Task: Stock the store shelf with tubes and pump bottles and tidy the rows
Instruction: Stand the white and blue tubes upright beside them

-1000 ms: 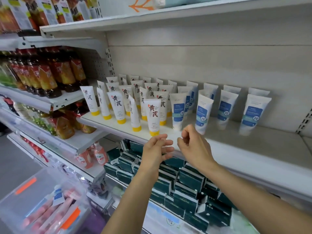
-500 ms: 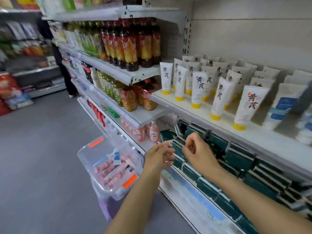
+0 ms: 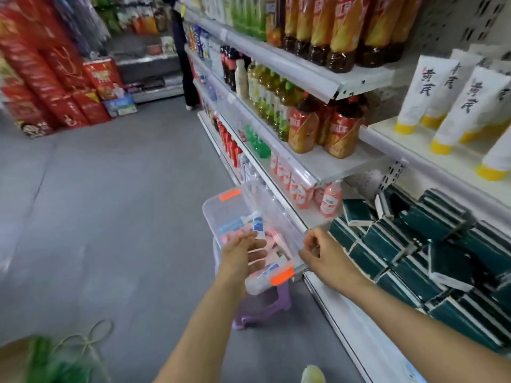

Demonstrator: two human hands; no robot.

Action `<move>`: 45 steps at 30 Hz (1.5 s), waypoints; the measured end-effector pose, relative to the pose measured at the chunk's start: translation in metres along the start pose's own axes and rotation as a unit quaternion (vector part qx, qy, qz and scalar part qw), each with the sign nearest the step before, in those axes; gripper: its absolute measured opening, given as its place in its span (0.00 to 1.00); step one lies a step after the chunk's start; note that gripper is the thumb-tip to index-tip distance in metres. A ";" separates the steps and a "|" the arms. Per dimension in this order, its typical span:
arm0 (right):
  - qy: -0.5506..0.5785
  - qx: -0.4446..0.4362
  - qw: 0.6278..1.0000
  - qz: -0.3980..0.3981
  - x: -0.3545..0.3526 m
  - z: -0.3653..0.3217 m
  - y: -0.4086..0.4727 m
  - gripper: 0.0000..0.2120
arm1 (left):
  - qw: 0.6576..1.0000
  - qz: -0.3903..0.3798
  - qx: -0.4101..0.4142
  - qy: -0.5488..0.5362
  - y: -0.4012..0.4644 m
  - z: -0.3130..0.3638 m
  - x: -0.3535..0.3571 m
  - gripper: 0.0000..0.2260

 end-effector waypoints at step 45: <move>-0.199 0.317 0.892 -0.251 0.153 0.183 0.290 0.18 | 0.905 0.105 -0.412 0.002 0.280 -0.228 -0.098 0.12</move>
Point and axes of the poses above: each hand's wrist, its own y-axis towards the middle knuckle, its own x-axis out of the palm, z = x × y, the point moved 3 cm from there along y, towards the middle knuckle, and after that the axes turned 13 degrees about -z, right-handed, at the moved point
